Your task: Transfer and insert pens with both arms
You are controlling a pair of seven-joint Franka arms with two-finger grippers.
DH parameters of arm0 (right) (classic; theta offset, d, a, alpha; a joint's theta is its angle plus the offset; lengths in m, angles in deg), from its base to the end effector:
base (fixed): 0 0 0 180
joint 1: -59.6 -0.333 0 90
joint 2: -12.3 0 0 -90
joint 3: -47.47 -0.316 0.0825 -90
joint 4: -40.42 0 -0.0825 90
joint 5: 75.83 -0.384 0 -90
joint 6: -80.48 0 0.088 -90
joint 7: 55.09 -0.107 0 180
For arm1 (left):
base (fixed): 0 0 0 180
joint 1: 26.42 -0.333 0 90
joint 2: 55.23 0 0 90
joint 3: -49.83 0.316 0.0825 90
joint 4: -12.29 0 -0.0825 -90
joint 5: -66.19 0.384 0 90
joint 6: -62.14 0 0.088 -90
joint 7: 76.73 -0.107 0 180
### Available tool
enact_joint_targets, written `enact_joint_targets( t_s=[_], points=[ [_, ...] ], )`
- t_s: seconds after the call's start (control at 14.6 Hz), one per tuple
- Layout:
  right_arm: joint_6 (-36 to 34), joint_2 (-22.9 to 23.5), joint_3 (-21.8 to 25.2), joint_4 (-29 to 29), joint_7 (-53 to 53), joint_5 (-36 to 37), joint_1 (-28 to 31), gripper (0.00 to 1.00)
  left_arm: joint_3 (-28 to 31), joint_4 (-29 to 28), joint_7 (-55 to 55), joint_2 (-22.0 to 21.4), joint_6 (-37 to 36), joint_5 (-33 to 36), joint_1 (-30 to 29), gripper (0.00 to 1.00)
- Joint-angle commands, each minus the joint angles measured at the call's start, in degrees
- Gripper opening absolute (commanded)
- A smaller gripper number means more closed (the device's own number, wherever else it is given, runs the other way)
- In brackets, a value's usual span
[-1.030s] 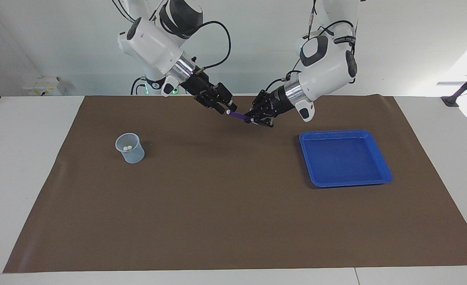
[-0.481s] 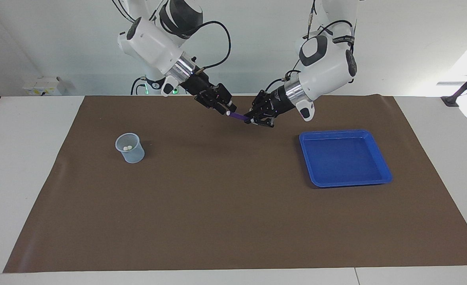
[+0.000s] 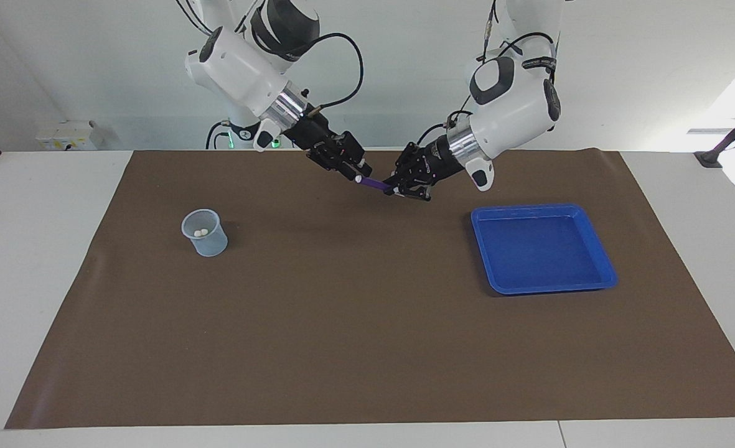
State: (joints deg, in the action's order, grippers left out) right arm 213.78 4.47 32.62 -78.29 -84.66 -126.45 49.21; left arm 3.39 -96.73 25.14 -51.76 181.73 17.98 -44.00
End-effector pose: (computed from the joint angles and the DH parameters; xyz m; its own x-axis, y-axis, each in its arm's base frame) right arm 0.4913 0.2530 0.5351 0.8653 -0.4578 -0.2039 -0.4596 -0.5626 -0.6872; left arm 0.5042 -0.3109 0.5054 -0.1378 0.6991 -0.7016 0.9843 0.0181 -0.1753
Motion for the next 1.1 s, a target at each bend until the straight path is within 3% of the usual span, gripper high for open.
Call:
enact_joint_targets(
  t_s=[0.0,0.69,1.03],
  points=[
    [1.7,-0.43,-0.09,-0.91,-0.49,-1.42,-0.59,0.58,0.29,-2.16,0.61,-2.77,1.27,-1.63,0.26,0.0],
    [4.16,-0.16,-0.09,-0.91,-0.75,-1.51,-0.68,0.54,0.29,-2.68,1.57,-3.12,2.23,-3.2,0.26,0.0],
    [4.16,-0.16,-0.09,-0.91,-0.75,-1.51,-0.68,0.38,0.29,-2.77,1.57,-3.12,2.32,-3.3,0.26,0.0]
  ],
)
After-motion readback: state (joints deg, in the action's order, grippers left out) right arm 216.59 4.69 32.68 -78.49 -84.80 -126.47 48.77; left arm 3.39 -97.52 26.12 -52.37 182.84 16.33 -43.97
